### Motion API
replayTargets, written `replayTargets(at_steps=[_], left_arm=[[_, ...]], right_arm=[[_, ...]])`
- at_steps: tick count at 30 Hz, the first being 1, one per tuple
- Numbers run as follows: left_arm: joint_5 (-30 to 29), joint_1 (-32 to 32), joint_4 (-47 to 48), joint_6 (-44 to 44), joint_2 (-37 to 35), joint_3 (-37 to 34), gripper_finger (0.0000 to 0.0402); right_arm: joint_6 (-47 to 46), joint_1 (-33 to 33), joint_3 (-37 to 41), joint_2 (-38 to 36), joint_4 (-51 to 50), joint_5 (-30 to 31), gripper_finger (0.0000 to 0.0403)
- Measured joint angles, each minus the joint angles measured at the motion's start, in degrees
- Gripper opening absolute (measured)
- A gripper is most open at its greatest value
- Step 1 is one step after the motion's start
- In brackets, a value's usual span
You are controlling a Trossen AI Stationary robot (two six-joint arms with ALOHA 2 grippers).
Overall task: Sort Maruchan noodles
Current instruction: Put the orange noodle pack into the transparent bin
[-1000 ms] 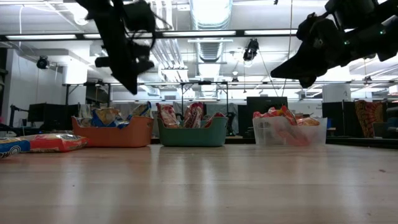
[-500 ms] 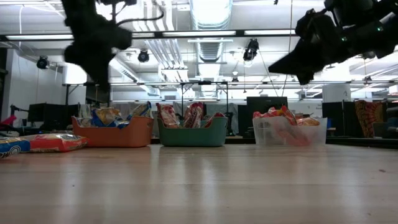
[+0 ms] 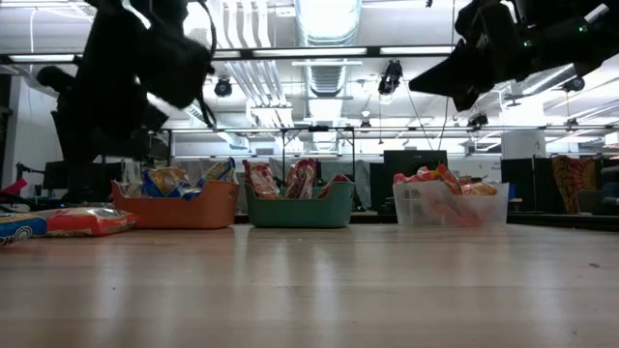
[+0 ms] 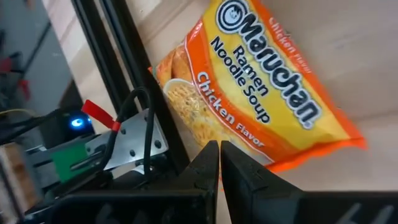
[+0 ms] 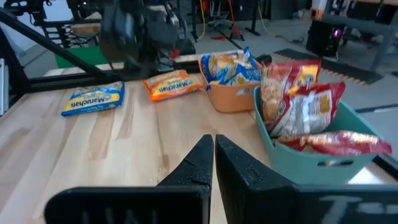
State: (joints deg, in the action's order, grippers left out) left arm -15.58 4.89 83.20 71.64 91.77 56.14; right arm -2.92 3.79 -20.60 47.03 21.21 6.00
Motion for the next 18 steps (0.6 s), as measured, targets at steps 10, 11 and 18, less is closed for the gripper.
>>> replayTargets(at_steps=[10, 11, 18], left_arm=[[-1.90, 0.00, -9.78, 1.36, 8.25, -3.44, 0.0000], [-1.90, 0.08, -11.31, 1.20, 8.76, -3.44, 0.0000], [-1.31, 2.53, -20.30, -3.20, 9.72, 1.58, 0.0000]], right_arm=[[5.71, 0.00, -1.96, 0.00, 0.05, 0.01, 0.0009], [6.25, 0.00, -2.16, 0.00, 0.05, 0.02, 0.0009], [8.20, 0.00, -3.90, 0.00, 0.07, 0.00, 0.0009]])
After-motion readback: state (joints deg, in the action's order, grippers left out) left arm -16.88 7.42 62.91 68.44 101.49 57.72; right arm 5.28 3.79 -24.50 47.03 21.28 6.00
